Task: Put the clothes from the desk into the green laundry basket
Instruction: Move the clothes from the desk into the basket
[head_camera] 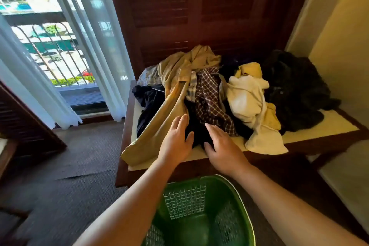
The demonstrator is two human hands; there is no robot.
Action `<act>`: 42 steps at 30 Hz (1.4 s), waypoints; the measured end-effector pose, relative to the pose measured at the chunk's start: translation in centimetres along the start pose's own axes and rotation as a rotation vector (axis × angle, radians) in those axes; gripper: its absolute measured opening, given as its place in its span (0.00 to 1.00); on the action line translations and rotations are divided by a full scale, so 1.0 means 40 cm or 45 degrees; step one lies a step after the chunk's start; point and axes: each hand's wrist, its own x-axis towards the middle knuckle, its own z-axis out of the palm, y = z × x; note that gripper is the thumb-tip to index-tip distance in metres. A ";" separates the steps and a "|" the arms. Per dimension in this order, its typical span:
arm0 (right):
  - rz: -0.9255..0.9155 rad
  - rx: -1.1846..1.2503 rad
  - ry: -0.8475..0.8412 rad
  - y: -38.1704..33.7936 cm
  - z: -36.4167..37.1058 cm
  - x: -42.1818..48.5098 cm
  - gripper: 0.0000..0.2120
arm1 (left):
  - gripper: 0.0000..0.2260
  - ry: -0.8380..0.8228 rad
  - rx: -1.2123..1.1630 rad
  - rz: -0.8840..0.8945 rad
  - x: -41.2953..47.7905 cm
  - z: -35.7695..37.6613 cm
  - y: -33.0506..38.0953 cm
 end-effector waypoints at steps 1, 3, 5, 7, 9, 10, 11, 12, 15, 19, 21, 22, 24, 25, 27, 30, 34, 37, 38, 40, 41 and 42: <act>-0.025 -0.007 -0.022 0.022 -0.014 0.045 0.30 | 0.27 0.042 0.019 -0.044 0.050 0.015 -0.009; -0.089 -0.035 -0.069 0.072 -0.044 0.135 0.29 | 0.29 0.057 0.110 -0.245 0.153 0.048 -0.026; -0.158 -0.050 -0.120 0.125 -0.072 0.216 0.29 | 0.36 -0.021 0.246 -0.484 0.244 0.081 -0.043; -0.219 -0.030 -0.191 0.172 -0.096 0.282 0.29 | 0.41 -0.064 0.287 -0.661 0.314 0.107 -0.057; -0.304 -0.054 -0.223 0.211 -0.120 0.341 0.29 | 0.42 -0.011 0.338 -0.769 0.357 0.124 -0.068; -0.351 -0.078 -0.222 0.228 -0.132 0.372 0.29 | 0.38 0.029 0.352 -0.802 0.371 0.126 -0.067; -0.394 -0.089 -0.213 0.241 -0.148 0.402 0.29 | 0.28 0.085 0.314 -0.815 0.386 0.126 -0.067; -0.433 -0.085 -0.194 0.252 -0.162 0.432 0.30 | 0.17 0.152 0.211 -0.815 0.397 0.120 -0.057; -0.476 -0.064 -0.135 0.266 -0.198 0.516 0.32 | 0.09 0.323 -0.213 -0.708 0.404 0.070 0.032; -0.530 -0.160 -0.008 0.254 -0.237 0.632 0.40 | 0.19 0.271 -0.902 -0.340 0.365 -0.050 0.201; -0.509 -0.126 0.064 0.242 -0.250 0.684 0.47 | 0.18 0.092 -1.117 -0.189 0.331 -0.115 0.250; -0.451 -0.141 0.083 0.236 -0.252 0.705 0.50 | 0.18 0.025 -1.201 -0.130 0.317 -0.145 0.266; -0.328 -0.123 -0.019 0.218 -0.250 0.734 0.44 | 0.18 0.076 -1.298 -0.081 0.300 -0.183 0.276; -0.283 -0.004 -0.112 0.196 -0.259 0.728 0.33 | 0.18 0.213 -1.239 -0.113 0.299 -0.188 0.271; -0.126 0.464 -0.248 0.154 -0.279 0.695 0.10 | 0.15 0.559 -1.018 -0.268 0.309 -0.182 0.243; 0.092 1.313 -0.561 0.122 -0.307 0.655 0.12 | 0.11 0.770 -0.972 -0.407 0.325 -0.151 0.180; -0.232 0.734 -0.329 0.191 -0.301 0.707 0.10 | 0.13 0.820 -0.820 -0.562 0.382 -0.080 0.141; -0.412 0.111 -0.263 0.297 -0.276 0.749 0.37 | 0.09 0.862 -0.446 -0.633 0.450 -0.019 0.118; -0.363 -0.156 -0.265 0.340 -0.262 0.755 0.43 | 0.09 0.817 -0.396 -0.635 0.473 -0.003 0.112; -0.237 -0.487 -0.315 0.402 -0.250 0.737 0.48 | 0.18 0.691 -0.221 -0.617 0.516 0.027 0.113; -0.254 -0.454 -0.355 0.421 -0.248 0.731 0.46 | 0.28 0.598 -0.058 -0.575 0.535 0.041 0.113; -0.290 -0.241 -0.423 0.428 -0.259 0.720 0.40 | 0.40 0.478 0.105 -0.520 0.557 0.051 0.111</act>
